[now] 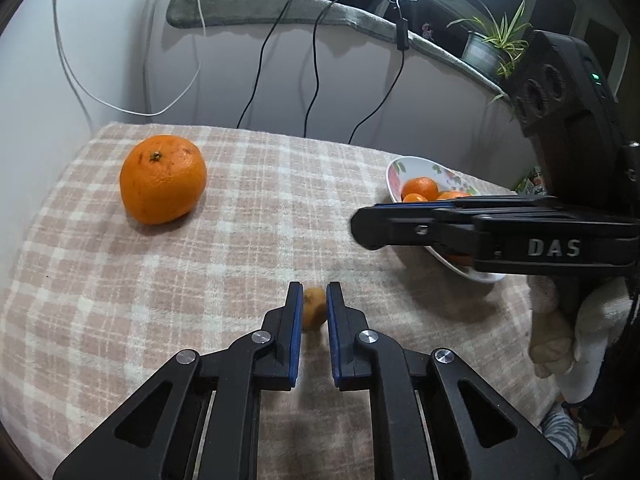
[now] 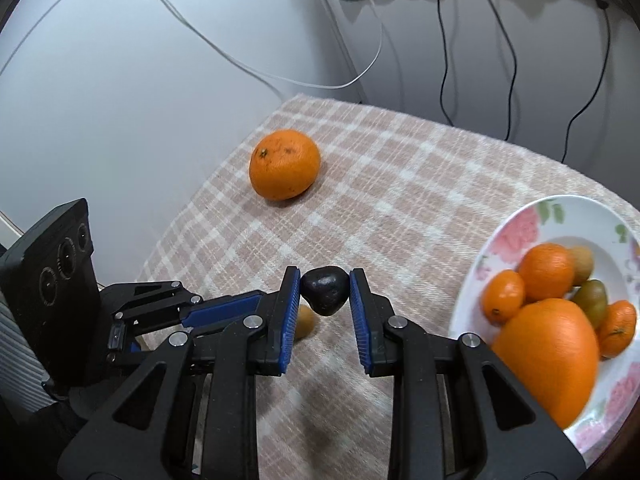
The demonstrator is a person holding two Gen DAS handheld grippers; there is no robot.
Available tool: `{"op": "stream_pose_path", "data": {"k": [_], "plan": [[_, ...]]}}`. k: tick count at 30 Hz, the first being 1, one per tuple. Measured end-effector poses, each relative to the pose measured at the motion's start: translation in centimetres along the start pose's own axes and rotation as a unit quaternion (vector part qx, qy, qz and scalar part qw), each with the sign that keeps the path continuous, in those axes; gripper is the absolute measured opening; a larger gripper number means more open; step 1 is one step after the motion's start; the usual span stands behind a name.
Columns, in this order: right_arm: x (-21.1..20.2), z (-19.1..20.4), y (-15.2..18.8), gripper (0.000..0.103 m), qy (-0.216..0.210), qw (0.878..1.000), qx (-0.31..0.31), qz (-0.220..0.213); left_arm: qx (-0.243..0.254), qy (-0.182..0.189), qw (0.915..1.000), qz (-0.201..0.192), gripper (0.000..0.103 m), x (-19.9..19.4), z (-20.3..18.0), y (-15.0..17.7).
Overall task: Organize fruits
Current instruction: 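Close the right gripper on the dark plum while the left grasps the brown kiwi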
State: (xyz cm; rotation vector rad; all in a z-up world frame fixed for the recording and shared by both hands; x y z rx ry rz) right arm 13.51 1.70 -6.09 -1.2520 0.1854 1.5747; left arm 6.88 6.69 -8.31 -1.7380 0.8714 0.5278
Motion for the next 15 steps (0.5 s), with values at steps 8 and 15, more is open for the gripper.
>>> {"op": "stream_pose_path", "data": {"k": [8, 15], "plan": [[-1.3, -1.0, 0.9, 0.026, 0.005, 1.000, 0.006, -0.008, 0.006, -0.013, 0.9998, 0.010, 0.012, 0.9, -0.4, 0.5], [-2.3, -1.0, 1.4, 0.026, 0.007, 1.000, -0.001, -0.017, 0.029, -0.047, 0.9983, 0.018, 0.037, 1.4, -1.0, 0.6]]}}
Point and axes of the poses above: each gripper's, at about its wrist camera, not at the fingertips, and x roughly the way its jaws point, z to its left, y to its underside, the point moved 1 cm from there along x, roughly the way its jaws point, and after that the axes turned 5 degrees about -x, right-handed, at the moved point
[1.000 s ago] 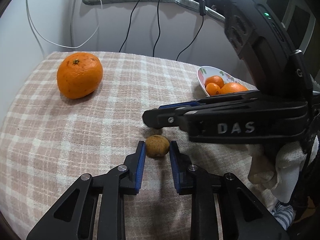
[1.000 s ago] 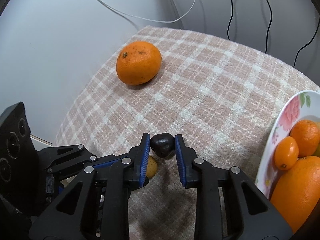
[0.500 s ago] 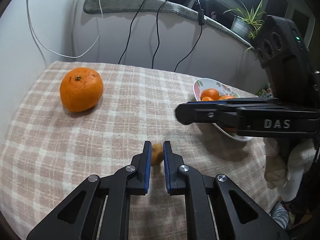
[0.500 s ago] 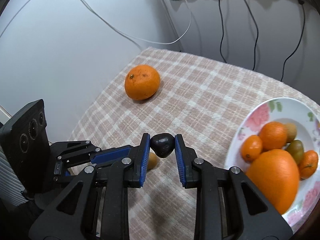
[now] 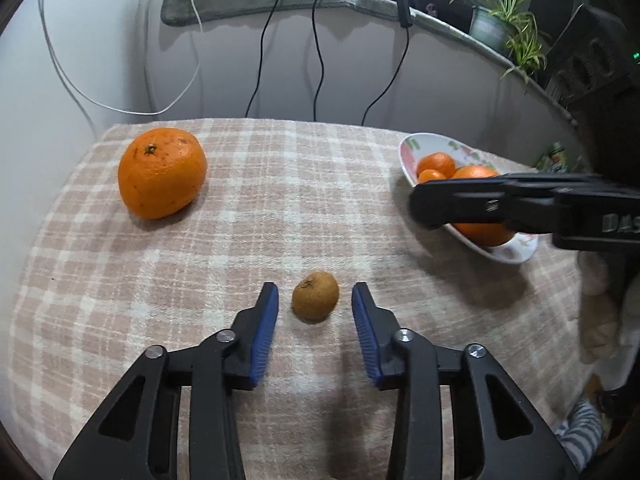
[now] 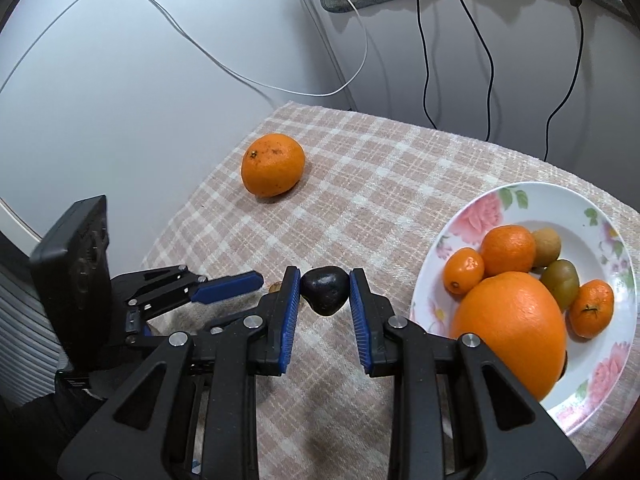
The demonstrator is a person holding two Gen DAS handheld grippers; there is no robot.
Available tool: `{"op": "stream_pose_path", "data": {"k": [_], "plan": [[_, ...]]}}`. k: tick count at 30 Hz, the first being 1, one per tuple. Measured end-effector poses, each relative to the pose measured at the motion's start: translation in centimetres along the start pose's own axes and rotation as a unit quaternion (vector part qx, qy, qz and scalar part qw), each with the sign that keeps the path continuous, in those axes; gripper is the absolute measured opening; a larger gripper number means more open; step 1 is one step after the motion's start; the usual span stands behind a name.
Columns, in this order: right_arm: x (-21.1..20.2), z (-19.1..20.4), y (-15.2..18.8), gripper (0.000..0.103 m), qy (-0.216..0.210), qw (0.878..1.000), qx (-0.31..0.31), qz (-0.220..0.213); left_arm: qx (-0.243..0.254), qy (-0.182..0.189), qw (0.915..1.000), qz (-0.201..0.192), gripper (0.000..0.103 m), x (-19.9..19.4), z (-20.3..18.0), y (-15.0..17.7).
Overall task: Organize fruits
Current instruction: 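Close the right gripper on the dark plum while the left grasps the brown kiwi, then carry the kiwi with the left gripper while the right carries the plum, release both on the plate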
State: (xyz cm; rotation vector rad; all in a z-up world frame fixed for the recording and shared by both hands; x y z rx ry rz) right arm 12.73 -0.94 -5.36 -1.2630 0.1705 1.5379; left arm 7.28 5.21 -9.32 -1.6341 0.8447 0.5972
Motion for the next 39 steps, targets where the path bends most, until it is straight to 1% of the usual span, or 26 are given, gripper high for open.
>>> {"op": "stream_pose_path", "data": {"k": [7, 12, 14, 16, 24, 29, 39], "plan": [[-1.5, 0.2, 0.3, 0.026, 0.010, 1.000, -0.014, -0.013, 0.014, -0.005, 0.9997, 0.017, 0.037, 1.3, -0.6, -0.1], [-2.6, -0.4, 0.6, 0.026, 0.019, 0.999, -0.011, -0.023, 0.013, -0.008, 0.9997, 0.020, 0.037, 1.6, -0.6, 0.0], [-3.1, -0.7, 0.8, 0.026, 0.024, 0.999, -0.011, -0.026, 0.012, -0.011, 0.9997, 0.018, 0.030, 1.4, -0.6, -0.1], [-3.5, -1.2, 1.0, 0.026, 0.030, 0.999, -0.009, -0.030, 0.010, -0.011, 0.9997, 0.017, 0.026, 1.3, -0.4, -0.1], [-5.9, -4.0, 2.1, 0.026, 0.056, 0.997, 0.008, -0.048, 0.010, -0.006, 0.9999, 0.011, 0.025, 1.1, -0.8, -0.6], [-7.8, -6.2, 2.8, 0.026, 0.077, 0.995, 0.024, -0.060, 0.017, 0.003, 0.9999, 0.001, 0.025, 0.9, -1.8, -1.9], [-10.2, -10.2, 4.1, 0.026, 0.110, 0.990, 0.053, -0.074, 0.033, 0.026, 0.9990, -0.017, 0.025, 1.3, -4.7, -4.8]]}}
Point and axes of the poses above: each gripper's, at about its wrist camera, not at the fingertips, and x roughly the way its jaws point, z to its left, y to its underside, the point moved 1 cm from there along x, roughly the way its jaws point, and after that the axes turned 5 degrees about -x, right-handed, at the moved point
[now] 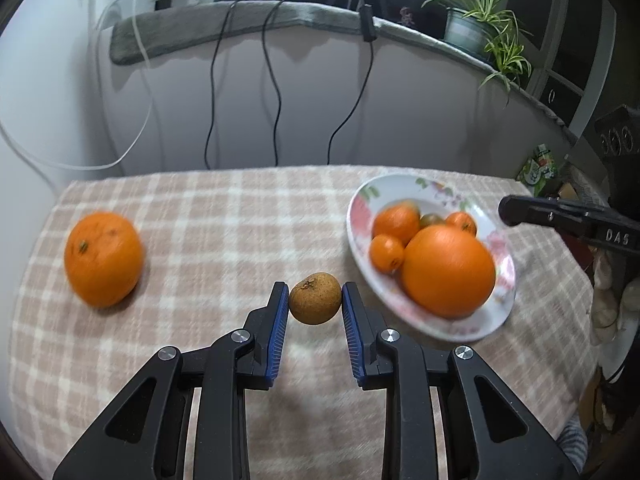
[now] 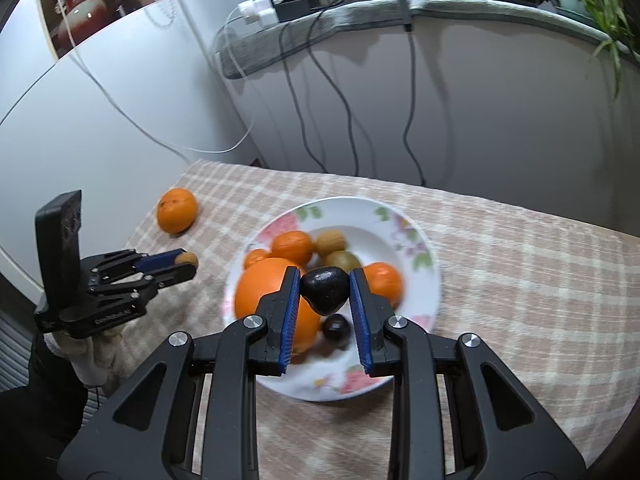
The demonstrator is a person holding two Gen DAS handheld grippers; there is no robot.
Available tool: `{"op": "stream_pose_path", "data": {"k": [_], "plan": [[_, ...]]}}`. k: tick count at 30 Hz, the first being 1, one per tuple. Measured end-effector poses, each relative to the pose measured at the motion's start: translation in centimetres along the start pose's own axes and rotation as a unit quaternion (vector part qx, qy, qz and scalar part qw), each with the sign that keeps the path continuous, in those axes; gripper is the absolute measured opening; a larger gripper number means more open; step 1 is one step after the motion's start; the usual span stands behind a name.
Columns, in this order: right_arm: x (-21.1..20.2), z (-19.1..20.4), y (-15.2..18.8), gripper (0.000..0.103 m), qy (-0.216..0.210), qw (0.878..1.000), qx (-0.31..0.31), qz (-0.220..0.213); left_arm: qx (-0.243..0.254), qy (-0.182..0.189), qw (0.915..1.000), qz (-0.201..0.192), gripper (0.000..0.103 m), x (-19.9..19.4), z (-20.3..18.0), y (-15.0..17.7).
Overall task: Organize fruits
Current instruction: 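Carry the kiwi with the left gripper while the right carries the plum, release both on the plate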
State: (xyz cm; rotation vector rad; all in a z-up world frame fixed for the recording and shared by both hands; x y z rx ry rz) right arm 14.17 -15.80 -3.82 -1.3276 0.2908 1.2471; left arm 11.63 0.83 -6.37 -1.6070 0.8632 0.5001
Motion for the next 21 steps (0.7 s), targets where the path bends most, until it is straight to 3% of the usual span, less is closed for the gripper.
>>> {"op": "stream_pose_path", "data": {"k": [21], "plan": [[1.5, -4.9, -0.5, 0.026, 0.011, 1.000, 0.026, 0.002, 0.019, 0.036, 0.9992, 0.004, 0.025, 4.4, -3.7, -5.4]]}}
Point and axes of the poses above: each gripper's, at about its wrist camera, not at the fingertips, and x roughly the way its jaws point, z to its left, y to its underside, the point moved 1 cm from there along x, roughly the way its jaws point, and after that the axes turned 5 degrees about -x, right-handed, at the moved point
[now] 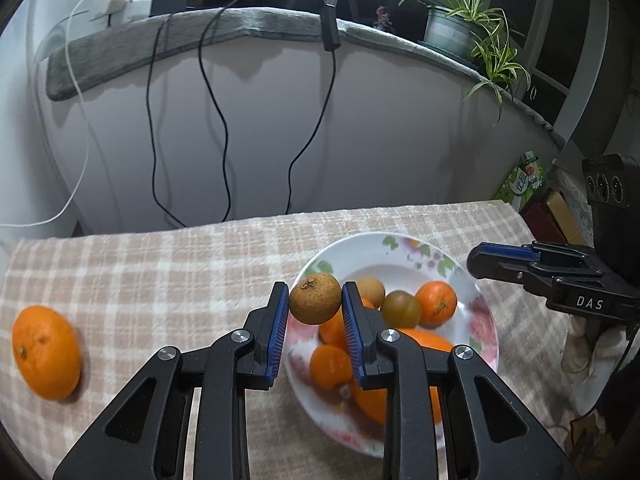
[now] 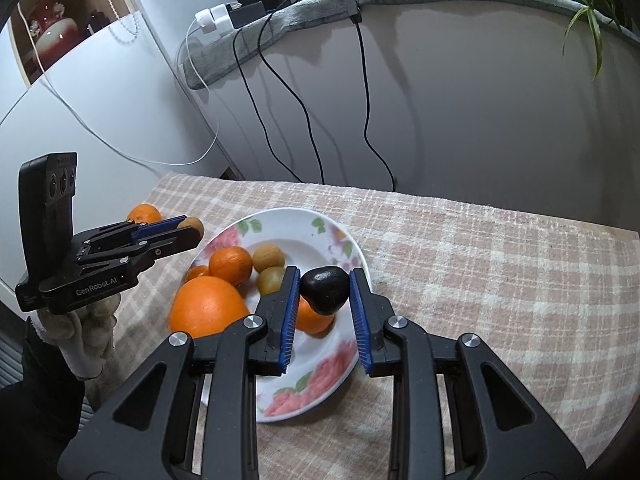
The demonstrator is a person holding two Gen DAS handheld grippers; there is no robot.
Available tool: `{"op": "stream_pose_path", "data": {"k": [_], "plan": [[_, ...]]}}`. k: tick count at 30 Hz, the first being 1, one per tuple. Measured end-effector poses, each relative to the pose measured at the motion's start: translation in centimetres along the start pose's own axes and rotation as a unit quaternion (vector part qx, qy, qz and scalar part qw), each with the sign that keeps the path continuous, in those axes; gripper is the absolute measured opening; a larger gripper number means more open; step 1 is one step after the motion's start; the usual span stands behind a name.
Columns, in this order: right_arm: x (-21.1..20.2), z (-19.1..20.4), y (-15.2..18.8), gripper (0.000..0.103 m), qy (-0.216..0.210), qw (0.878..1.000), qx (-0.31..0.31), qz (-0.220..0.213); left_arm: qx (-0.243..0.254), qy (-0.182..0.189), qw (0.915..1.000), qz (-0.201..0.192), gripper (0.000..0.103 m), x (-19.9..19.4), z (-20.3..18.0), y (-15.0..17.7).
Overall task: Organize fruits
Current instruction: 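Carry the kiwi with the left gripper while the right carries the plum, release both on the plate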
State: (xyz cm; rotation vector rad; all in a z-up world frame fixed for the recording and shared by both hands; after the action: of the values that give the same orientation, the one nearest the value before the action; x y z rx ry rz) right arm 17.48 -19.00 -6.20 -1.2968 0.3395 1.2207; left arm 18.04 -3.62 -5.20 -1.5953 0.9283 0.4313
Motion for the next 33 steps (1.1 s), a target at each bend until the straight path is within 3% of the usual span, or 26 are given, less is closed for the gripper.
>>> {"op": "stream_pose_path", "data": {"k": [22, 26, 28, 30, 33], "plan": [[2.6, 0.2, -1.1, 0.026, -0.012, 1.000, -0.014, 0.011, 0.029, 0.003, 0.9996, -0.001, 0.026, 0.9, -1.7, -1.3], [2.6, 0.5, -1.1, 0.028, -0.010, 1.000, -0.019, 0.011, 0.028, 0.004, 0.9996, -0.003, 0.032, 0.8, -1.7, -1.3], [2.6, 0.7, -1.1, 0.048, -0.007, 1.000, -0.023, 0.009, 0.029, 0.003, 0.9996, -0.003, 0.036, 0.6, -1.7, -1.2], [2.3, 0.9, -1.1, 0.061, -0.003, 1.000, -0.029, 0.003, 0.030, 0.003, 0.9996, -0.004, 0.039, 0.5, -1.6, -1.2], [2.0, 1.3, -1.1, 0.063, -0.002, 0.999, -0.038, -0.001, 0.027, 0.002, 0.9996, -0.007, 0.048, 0.3, -1.5, -1.2]]}}
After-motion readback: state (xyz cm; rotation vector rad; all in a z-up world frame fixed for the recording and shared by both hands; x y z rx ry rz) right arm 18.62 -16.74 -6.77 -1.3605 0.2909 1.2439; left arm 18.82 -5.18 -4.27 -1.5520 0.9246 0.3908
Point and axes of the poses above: each gripper's, at about its wrist camera, not at the fingertips, and x roughly the way its jaws point, z to its left, y to its underside, the point moved 1 cm from there along x, roughly the way its jaws point, and after that the axes turned 5 degrees about -x, right-handed, at the moved point
